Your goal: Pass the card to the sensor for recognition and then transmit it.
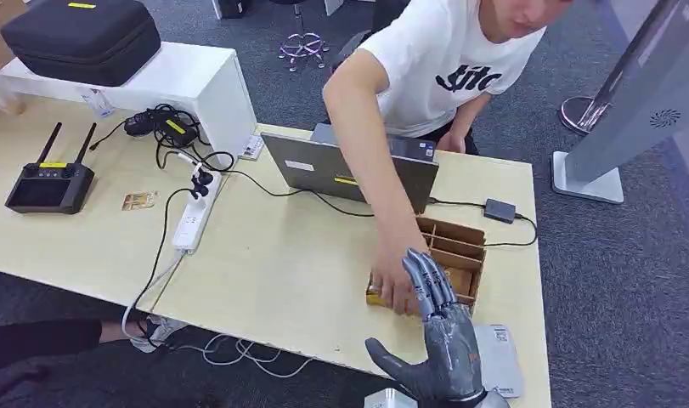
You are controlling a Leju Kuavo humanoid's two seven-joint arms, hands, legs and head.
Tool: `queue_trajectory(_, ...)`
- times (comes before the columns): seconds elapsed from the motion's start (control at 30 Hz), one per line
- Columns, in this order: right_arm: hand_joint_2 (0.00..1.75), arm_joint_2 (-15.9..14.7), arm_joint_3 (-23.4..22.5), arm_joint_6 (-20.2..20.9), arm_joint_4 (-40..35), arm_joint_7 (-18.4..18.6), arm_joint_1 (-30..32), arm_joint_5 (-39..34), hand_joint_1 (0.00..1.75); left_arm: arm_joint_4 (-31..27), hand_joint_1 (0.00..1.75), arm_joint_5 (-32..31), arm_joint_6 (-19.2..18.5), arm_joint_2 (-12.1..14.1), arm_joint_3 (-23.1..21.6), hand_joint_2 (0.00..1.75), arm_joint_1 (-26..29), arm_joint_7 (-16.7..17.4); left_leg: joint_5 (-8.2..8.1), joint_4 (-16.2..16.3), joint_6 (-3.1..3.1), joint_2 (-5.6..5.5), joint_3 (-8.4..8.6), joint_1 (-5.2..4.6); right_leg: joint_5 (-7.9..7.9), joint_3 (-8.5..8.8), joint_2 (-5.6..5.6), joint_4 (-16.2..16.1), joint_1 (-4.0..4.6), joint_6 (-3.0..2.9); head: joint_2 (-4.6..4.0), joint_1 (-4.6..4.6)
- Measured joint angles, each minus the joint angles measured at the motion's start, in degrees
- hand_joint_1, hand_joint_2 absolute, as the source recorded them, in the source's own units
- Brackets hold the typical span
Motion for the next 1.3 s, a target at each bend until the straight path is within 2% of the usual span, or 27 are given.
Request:
queue_trajectory(0.23,1.75,0.3,-0.4,-0.8,0.0,0.5,-0.1,2.8,0.0,0.0,0.0,-0.1,0.0,0.0,0.0,1.75,0.0,0.0,0.0,0.0,0.0,0.0,0.0,0.0,0.0,0.0,0.0,0.0,0.0,0.0,0.0,0.0)
queue_trajectory(0.43,1.75,-0.2,-0.4,-5.8,0.4,6.3,-0.9,18.6,0.0,0.0,0.0,0.0,0.0,0.0,0.0,1.75,0.0,0.0,0.0,0.0,0.0,0.0,0.0,0.0,0.0,0.0,0.0,0.0,0.0,0.0,0.0,0.02)
queue_trajectory(0.6,1.75,-4.0,0.9,-8.0,2.3,11.7,-1.6,29.2,0.0,0.0,0.0,0.5,0.2,0.0,0.2,1.75,0.0,-0.2,0.0,0.0,0.0,-0.01,-0.01,-0.01,0.0,0.01,-0.01,0.0,0.0,0.0,0.0,0.02)
queue_trajectory(0.77,1.75,-7.8,2.1,-8.6,3.9,13.5,-1.7,31.3,0.0,0.0,0.0,0.9,0.5,0.3,0.4,1.75,0.0,-0.2,0.0,0.0,0.0,-0.01,-0.02,-0.01,0.0,0.0,-0.01,0.0,-0.01,0.0,0.0,0.0)
queue_trajectory(0.97,1.75,-11.2,3.6,-7.3,5.6,15.6,-2.1,31.7,0.0,0.0,0.0,1.3,0.6,0.6,0.7,1.75,0.0,-0.2,0.0,0.0,0.0,-0.01,-0.01,0.0,0.0,0.0,-0.01,0.0,0.0,0.0,0.0,0.0)
queue_trajectory(1.3,1.75,-11.1,3.9,-5.6,13.7,20.5,-6.2,32.7,0.0,0.0,0.0,0.9,0.6,0.7,0.7,1.75,-0.1,-0.2,0.01,0.0,0.0,0.0,-0.01,0.02,0.02,0.01,0.0,0.0,0.02,-0.02,0.0,0.0)
